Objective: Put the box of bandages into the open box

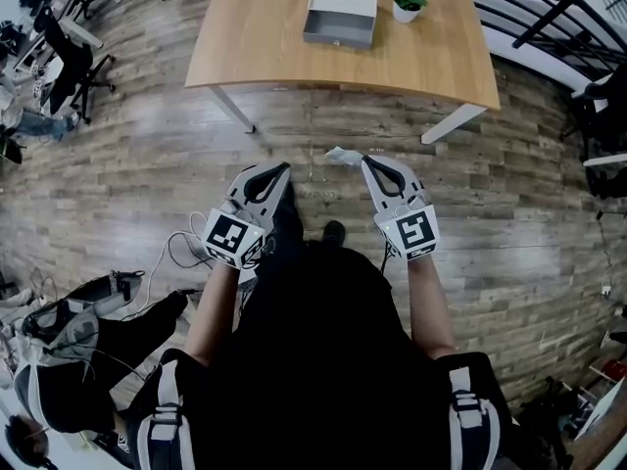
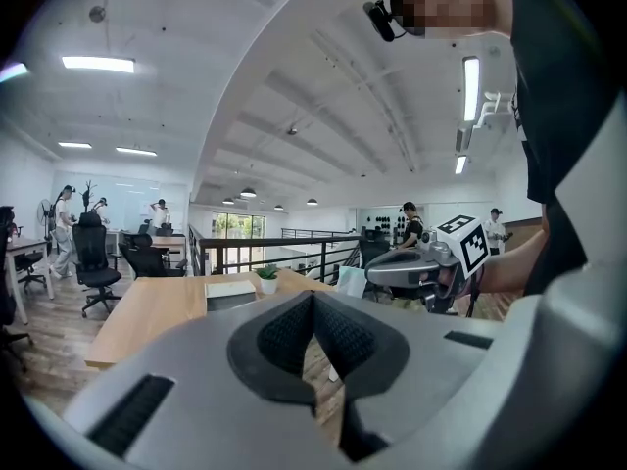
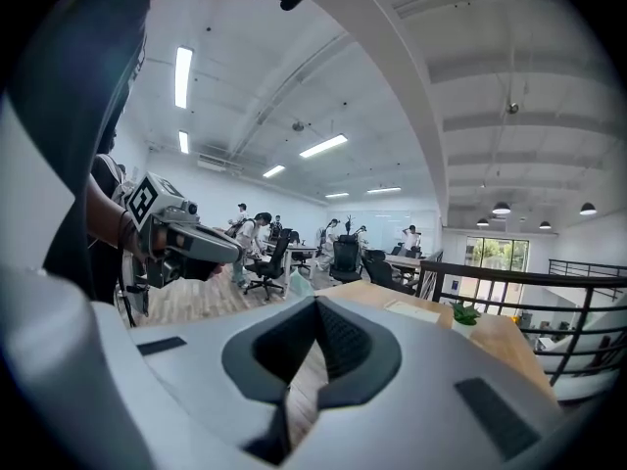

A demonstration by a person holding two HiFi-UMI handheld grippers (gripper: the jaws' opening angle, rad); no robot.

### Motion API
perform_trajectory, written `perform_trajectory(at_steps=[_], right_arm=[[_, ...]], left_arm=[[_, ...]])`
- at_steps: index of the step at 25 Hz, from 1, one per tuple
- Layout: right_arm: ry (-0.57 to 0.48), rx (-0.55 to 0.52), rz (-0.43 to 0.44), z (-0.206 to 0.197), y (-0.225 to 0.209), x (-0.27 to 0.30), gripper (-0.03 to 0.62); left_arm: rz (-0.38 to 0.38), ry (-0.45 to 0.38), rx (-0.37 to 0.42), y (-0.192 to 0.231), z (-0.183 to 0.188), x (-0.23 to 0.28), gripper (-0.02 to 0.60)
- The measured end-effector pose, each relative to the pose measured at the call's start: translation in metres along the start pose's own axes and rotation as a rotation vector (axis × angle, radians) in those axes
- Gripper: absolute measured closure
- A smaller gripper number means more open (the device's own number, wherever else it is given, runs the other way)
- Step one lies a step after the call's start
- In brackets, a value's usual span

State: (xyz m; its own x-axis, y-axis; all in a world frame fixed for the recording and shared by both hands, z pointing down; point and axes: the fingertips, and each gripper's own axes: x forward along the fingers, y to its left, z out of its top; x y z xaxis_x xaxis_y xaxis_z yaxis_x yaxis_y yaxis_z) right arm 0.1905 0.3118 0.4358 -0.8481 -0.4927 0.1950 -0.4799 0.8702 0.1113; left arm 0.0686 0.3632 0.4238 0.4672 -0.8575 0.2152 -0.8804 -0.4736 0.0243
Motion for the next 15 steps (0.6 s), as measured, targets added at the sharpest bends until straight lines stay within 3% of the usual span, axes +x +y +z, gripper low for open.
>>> perform_trajectory(at_steps=[15], right_arm=[[0.045,-0.002,-0.04,0.007,-0.015,0.037,0.569]], left_arm=[[-0.045,0.003,-0.019,0.043,0.003,0.02,0.558]])
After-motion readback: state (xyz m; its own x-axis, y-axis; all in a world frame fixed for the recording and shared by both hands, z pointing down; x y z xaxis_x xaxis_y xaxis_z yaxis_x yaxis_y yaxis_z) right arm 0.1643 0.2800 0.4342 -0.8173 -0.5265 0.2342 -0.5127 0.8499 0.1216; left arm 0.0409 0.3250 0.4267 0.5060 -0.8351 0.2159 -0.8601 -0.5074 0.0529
